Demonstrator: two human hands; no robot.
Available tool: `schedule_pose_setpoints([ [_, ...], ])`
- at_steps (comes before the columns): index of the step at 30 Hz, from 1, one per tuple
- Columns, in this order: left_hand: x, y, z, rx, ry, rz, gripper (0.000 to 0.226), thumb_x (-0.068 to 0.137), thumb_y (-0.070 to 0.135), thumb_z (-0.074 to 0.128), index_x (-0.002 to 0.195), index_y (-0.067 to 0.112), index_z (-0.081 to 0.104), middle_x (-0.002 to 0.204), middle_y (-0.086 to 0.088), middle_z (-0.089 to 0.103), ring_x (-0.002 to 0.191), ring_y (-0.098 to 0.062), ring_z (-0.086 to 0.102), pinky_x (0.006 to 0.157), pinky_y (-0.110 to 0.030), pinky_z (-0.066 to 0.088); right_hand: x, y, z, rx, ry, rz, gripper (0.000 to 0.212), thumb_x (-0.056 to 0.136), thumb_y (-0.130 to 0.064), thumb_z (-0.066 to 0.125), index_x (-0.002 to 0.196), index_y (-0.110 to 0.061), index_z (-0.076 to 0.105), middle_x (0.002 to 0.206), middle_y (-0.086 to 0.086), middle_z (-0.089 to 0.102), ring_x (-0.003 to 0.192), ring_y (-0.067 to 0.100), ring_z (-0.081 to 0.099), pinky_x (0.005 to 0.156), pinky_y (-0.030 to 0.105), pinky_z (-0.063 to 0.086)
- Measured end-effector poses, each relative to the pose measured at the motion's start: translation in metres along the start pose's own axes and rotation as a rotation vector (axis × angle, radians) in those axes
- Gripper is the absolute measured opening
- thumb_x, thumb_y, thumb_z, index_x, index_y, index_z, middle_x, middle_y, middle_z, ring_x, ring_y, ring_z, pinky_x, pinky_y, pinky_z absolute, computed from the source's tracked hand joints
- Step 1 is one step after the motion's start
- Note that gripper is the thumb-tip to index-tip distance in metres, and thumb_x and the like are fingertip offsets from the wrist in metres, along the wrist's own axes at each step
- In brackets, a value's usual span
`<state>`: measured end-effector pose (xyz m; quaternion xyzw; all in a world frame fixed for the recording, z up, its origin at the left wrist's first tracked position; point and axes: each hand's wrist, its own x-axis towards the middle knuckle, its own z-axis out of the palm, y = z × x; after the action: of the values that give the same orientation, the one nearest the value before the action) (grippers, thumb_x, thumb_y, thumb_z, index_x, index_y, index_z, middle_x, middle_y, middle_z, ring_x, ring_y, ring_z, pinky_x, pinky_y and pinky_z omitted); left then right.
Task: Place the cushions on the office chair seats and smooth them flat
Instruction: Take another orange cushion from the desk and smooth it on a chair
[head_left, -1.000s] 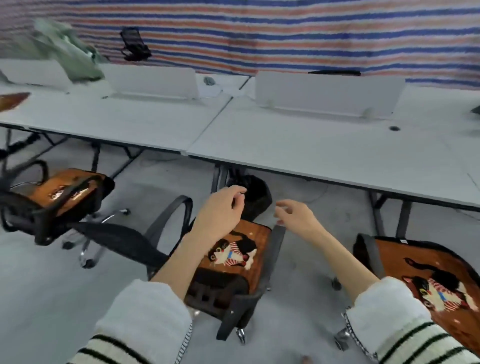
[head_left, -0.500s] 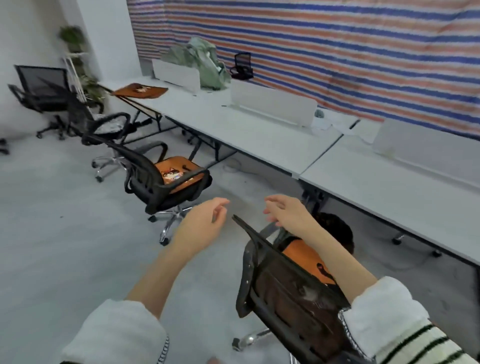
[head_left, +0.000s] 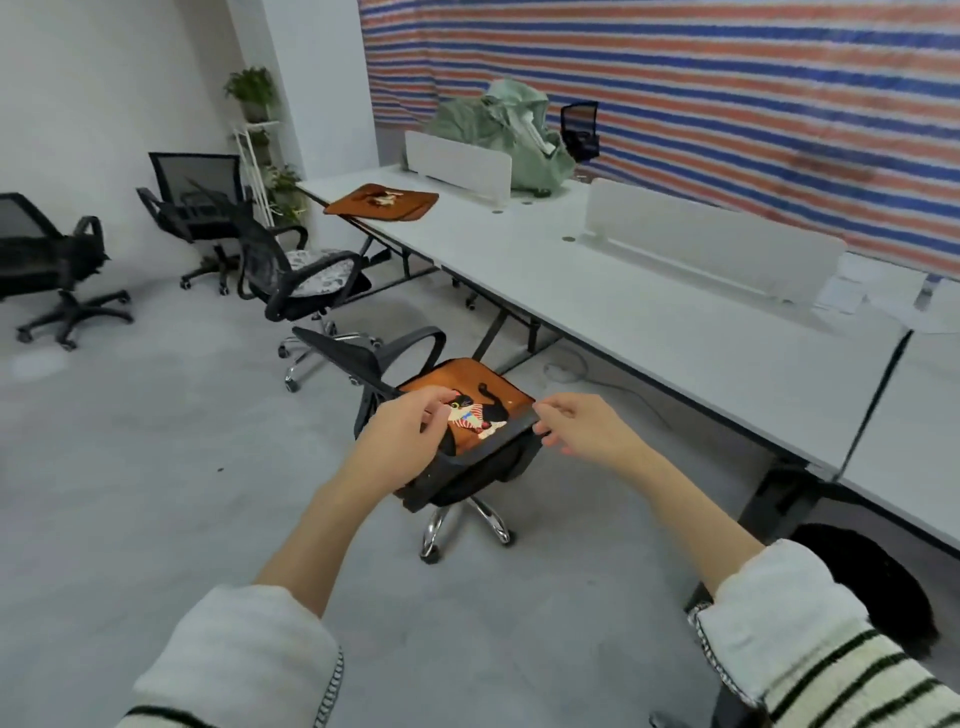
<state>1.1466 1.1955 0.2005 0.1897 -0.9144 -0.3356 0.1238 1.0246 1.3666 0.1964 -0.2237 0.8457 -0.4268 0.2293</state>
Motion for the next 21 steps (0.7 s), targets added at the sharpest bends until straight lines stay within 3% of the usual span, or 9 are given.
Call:
schedule_pose_setpoints([
  [6, 0.086, -0.095, -0.071, -0.074, 0.034, -0.087, 0.034, 0.099, 0.026, 0.039, 0.131, 0.021, 0.047, 0.107, 0.009, 0.051, 0.099, -0.006, 0.047, 0.083, -0.021, 0.037, 0.123, -0.08, 0.062, -0.037, -0.064, -0.073, 0.031, 0.098, -0.033, 0.042, 0.12, -0.018, 0.058, 0.098, -0.003, 0.065, 0.092, 0.014, 0.065, 0.09, 0.038, 0.054],
  [11, 0.177, -0.202, -0.137, -0.063, 0.097, -0.094, 0.032, 0.098, 0.027, 0.041, 0.127, 0.021, 0.051, 0.105, 0.007, 0.055, 0.094, -0.009, 0.05, 0.081, -0.021, 0.037, 0.23, -0.149, 0.127, -0.039, -0.053, -0.114, 0.034, 0.099, -0.032, 0.04, 0.122, -0.014, 0.057, 0.102, 0.0, 0.065, 0.094, 0.016, 0.066, 0.084, 0.032, 0.053],
  [14, 0.244, -0.265, -0.186, -0.049, 0.076, -0.063, 0.029, 0.097, 0.027, 0.043, 0.123, 0.021, 0.055, 0.102, 0.007, 0.058, 0.092, -0.013, 0.057, 0.08, -0.023, 0.041, 0.301, -0.193, 0.177, 0.007, -0.036, -0.09, 0.035, 0.099, -0.031, 0.041, 0.123, -0.011, 0.057, 0.11, 0.006, 0.066, 0.095, 0.018, 0.064, 0.088, 0.032, 0.051],
  [18, 0.328, -0.327, -0.24, -0.045, 0.053, -0.045, 0.028, 0.097, 0.024, 0.043, 0.12, 0.017, 0.057, 0.101, -0.002, 0.063, 0.073, -0.013, 0.056, 0.076, -0.022, 0.04, 0.386, -0.249, 0.226, 0.038, -0.038, -0.042, 0.036, 0.099, -0.03, 0.041, 0.126, -0.01, 0.054, 0.107, 0.005, 0.064, 0.094, 0.017, 0.062, 0.087, 0.034, 0.052],
  [21, 0.392, -0.372, -0.266, -0.039, 0.008, -0.022, 0.028, 0.097, 0.023, 0.043, 0.121, 0.016, 0.057, 0.107, 0.0, 0.063, 0.08, -0.012, 0.054, 0.076, -0.021, 0.039, 0.455, -0.28, 0.254, 0.086, 0.001, 0.008, 0.034, 0.099, -0.029, 0.042, 0.123, -0.01, 0.056, 0.104, 0.004, 0.064, 0.092, 0.017, 0.062, 0.088, 0.034, 0.052],
])
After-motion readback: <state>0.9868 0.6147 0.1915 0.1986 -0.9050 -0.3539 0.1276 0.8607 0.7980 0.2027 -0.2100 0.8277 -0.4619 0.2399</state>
